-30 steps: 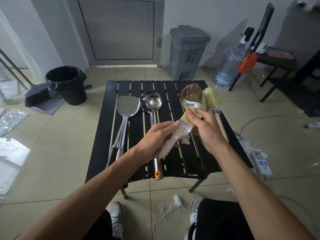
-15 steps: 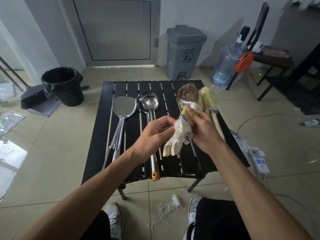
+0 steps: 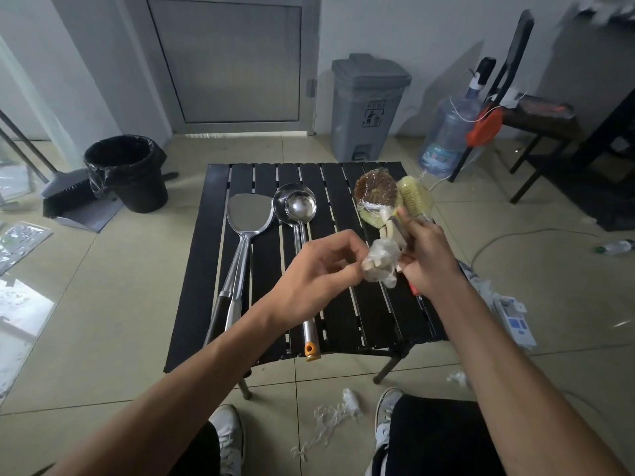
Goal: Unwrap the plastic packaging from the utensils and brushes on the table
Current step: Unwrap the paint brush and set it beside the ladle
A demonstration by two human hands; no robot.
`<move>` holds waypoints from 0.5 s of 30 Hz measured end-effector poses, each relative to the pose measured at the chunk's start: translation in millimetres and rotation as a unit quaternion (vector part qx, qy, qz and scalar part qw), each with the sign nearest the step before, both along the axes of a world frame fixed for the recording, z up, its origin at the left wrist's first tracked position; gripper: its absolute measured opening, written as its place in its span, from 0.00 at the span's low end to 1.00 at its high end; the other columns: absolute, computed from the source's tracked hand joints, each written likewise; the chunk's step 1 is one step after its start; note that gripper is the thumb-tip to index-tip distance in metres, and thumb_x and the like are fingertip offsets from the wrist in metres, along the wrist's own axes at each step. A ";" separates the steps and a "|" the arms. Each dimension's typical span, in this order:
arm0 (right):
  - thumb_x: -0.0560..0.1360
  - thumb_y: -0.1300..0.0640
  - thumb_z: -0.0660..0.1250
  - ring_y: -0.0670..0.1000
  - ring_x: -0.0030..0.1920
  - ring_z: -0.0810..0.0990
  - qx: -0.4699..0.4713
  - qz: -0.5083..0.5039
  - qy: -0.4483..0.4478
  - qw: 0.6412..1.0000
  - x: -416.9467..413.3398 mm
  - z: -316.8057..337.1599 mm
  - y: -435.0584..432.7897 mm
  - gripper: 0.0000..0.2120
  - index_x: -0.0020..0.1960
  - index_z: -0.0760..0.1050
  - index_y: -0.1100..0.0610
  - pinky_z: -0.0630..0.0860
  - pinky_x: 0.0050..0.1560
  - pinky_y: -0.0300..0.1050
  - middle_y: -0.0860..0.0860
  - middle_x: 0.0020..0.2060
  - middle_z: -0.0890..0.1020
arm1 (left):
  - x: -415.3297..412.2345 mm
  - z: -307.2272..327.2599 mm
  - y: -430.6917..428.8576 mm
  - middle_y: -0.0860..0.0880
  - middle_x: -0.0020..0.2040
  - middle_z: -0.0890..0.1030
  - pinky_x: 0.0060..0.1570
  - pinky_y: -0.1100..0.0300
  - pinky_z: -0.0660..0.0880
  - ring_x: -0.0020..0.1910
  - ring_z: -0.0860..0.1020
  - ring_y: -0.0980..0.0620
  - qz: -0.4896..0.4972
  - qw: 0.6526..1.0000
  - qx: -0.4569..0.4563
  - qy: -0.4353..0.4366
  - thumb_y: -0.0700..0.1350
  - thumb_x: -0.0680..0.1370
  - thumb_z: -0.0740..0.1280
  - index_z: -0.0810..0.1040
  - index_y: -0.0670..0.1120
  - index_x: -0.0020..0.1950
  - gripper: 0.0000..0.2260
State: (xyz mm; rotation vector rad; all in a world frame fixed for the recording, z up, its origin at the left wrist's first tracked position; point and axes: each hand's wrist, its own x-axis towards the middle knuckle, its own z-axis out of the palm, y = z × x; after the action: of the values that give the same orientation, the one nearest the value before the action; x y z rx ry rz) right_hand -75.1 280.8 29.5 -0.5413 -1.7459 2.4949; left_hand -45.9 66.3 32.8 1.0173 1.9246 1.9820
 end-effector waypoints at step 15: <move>0.77 0.48 0.74 0.50 0.29 0.71 0.111 -0.017 0.007 0.994 -7.1 -9.9 22.6 0.13 0.42 0.84 0.57 0.68 0.26 0.42 0.52 0.32 0.82 | -8.0 3.1 -1.8 0.43 0.41 0.81 0.52 0.52 0.80 0.44 0.82 0.46 -0.063 0.986 0.028 -0.155 0.38 0.77 0.67 0.79 0.40 0.46 0.02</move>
State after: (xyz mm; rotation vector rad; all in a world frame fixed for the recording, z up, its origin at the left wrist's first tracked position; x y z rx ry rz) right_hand -82.2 303.4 19.5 -0.5300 -1.9577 2.2372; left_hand -54.0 64.5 35.9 0.7680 1.6100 1.9953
